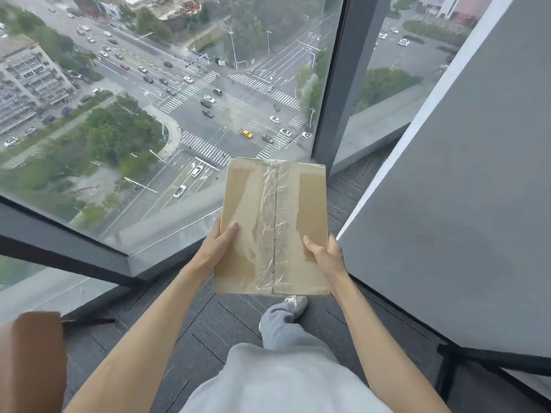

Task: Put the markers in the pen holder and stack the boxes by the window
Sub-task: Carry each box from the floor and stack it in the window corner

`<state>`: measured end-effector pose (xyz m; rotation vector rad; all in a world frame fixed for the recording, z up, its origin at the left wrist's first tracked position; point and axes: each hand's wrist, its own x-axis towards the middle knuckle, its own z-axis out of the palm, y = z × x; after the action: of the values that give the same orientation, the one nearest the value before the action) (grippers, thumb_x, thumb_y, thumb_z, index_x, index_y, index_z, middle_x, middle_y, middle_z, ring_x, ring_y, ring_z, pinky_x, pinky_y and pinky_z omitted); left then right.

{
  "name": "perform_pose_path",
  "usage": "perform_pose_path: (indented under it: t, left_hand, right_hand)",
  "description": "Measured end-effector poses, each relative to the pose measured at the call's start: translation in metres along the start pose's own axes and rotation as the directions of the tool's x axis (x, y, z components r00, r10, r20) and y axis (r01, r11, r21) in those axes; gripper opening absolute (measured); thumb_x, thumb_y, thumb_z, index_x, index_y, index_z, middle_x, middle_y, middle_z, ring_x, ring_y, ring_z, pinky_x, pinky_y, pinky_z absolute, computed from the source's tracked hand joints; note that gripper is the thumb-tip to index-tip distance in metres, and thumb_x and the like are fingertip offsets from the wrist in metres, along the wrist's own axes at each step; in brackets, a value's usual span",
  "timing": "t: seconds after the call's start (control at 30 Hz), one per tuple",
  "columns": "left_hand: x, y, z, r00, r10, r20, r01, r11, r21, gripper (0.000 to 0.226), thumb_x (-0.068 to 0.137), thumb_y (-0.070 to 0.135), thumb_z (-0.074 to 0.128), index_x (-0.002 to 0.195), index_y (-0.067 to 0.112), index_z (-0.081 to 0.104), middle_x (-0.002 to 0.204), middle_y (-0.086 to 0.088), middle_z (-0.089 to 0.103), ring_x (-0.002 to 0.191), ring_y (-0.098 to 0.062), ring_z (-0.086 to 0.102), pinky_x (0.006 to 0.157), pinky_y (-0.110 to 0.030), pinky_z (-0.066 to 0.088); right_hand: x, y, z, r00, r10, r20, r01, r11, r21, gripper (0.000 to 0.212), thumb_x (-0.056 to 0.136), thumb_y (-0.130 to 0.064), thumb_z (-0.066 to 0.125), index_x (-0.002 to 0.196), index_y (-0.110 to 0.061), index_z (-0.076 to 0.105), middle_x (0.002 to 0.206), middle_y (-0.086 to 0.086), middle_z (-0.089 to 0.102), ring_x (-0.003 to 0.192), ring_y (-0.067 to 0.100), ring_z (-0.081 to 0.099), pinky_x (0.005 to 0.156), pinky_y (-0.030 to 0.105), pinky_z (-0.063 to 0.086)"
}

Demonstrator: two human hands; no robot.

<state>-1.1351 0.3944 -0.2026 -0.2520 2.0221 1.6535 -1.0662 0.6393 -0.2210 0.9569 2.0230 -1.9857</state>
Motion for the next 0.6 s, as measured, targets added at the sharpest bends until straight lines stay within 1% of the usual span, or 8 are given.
perform_pose_path:
  t: [0.07,0.13,0.2,0.27,0.33,0.4,0.5,0.6]
  left_hand:
    - [0.036,0.019,0.0,0.999,-0.043,-0.026,0.043,0.999,-0.012,0.046,0.099,0.047,0.046,0.142,0.037,0.035,0.124,0.005,0.062,0.1,-0.013,0.065,0.072,-0.025,0.053]
    - [0.07,0.039,0.004,0.998,-0.054,-0.024,0.054,0.998,0.016,0.046,0.1,0.048,0.043,0.143,0.038,0.033,0.124,0.008,0.06,0.101,-0.01,0.063,0.073,-0.024,0.05]
    - [0.107,0.058,0.008,0.998,-0.059,-0.008,0.059,0.997,0.057,0.048,0.1,0.049,0.041,0.146,0.035,0.033,0.13,0.006,0.058,0.106,-0.012,0.061,0.078,-0.025,0.051]
    - [0.145,0.069,0.012,0.998,-0.065,0.025,0.062,0.994,0.093,0.054,0.1,0.052,0.039,0.15,0.035,0.028,0.139,0.003,0.054,0.114,-0.016,0.06,0.091,-0.035,0.052]
    - [0.177,0.079,0.019,0.997,-0.052,0.064,0.044,0.991,0.123,0.053,0.1,0.053,0.034,0.15,0.04,0.025,0.142,0.005,0.051,0.119,-0.016,0.057,0.1,-0.041,0.048]
    - [0.209,0.09,0.029,0.995,-0.039,0.097,0.024,0.988,0.152,0.051,0.102,0.051,0.026,0.151,0.038,0.023,0.144,0.01,0.045,0.128,-0.016,0.05,0.108,-0.042,0.041]
    - [0.248,0.103,0.046,0.989,-0.091,0.12,0.061,0.969,0.239,0.051,0.104,0.049,0.021,0.151,0.031,0.026,0.141,0.009,0.044,0.128,-0.018,0.047,0.111,-0.041,0.035]
    - [0.299,0.105,0.055,0.978,-0.107,0.178,0.047,0.948,0.314,0.05,0.104,0.048,0.022,0.15,0.032,0.031,0.146,0.001,0.046,0.131,-0.022,0.046,0.112,-0.046,0.034]
  right_hand:
    - [0.04,-0.019,0.003,1.0,0.021,0.006,-0.021,1.0,-0.01,0.044,0.075,-0.042,0.073,0.116,-0.027,0.063,0.109,-0.007,0.073,0.102,0.016,0.069,0.095,0.045,0.055]
    - [0.073,-0.035,0.002,0.999,0.034,0.006,-0.034,0.999,-0.011,0.046,0.073,-0.044,0.071,0.116,-0.03,0.063,0.108,-0.009,0.073,0.101,0.014,0.069,0.094,0.043,0.055]
    - [0.102,-0.048,-0.001,0.998,0.058,-0.004,-0.058,0.998,0.008,0.043,0.078,-0.041,0.071,0.119,-0.03,0.062,0.109,-0.009,0.073,0.101,0.013,0.069,0.094,0.042,0.055]
    - [0.131,-0.06,-0.006,0.996,0.083,-0.02,-0.083,0.996,0.034,0.038,0.084,-0.033,0.071,0.121,-0.027,0.062,0.11,-0.007,0.073,0.101,0.014,0.069,0.094,0.041,0.056]
    - [0.155,-0.066,-0.009,0.993,0.111,-0.038,-0.109,0.992,0.064,0.035,0.088,-0.028,0.069,0.122,-0.025,0.063,0.109,-0.007,0.073,0.1,0.013,0.069,0.093,0.039,0.056]
    - [0.176,-0.071,-0.012,0.989,0.133,-0.07,-0.127,0.988,0.086,0.032,0.088,-0.026,0.069,0.12,-0.027,0.064,0.108,-0.009,0.074,0.1,0.013,0.07,0.091,0.037,0.057]
    - [0.196,-0.076,-0.017,0.975,0.176,-0.135,-0.16,0.98,0.118,0.027,0.091,-0.021,0.066,0.118,-0.026,0.065,0.106,-0.01,0.074,0.097,0.01,0.07,0.083,0.029,0.056]
    - [0.22,-0.078,-0.018,0.951,0.235,-0.203,-0.2,0.964,0.177,0.026,0.093,-0.016,0.065,0.117,-0.024,0.065,0.105,-0.009,0.074,0.094,0.009,0.069,0.082,0.029,0.056]
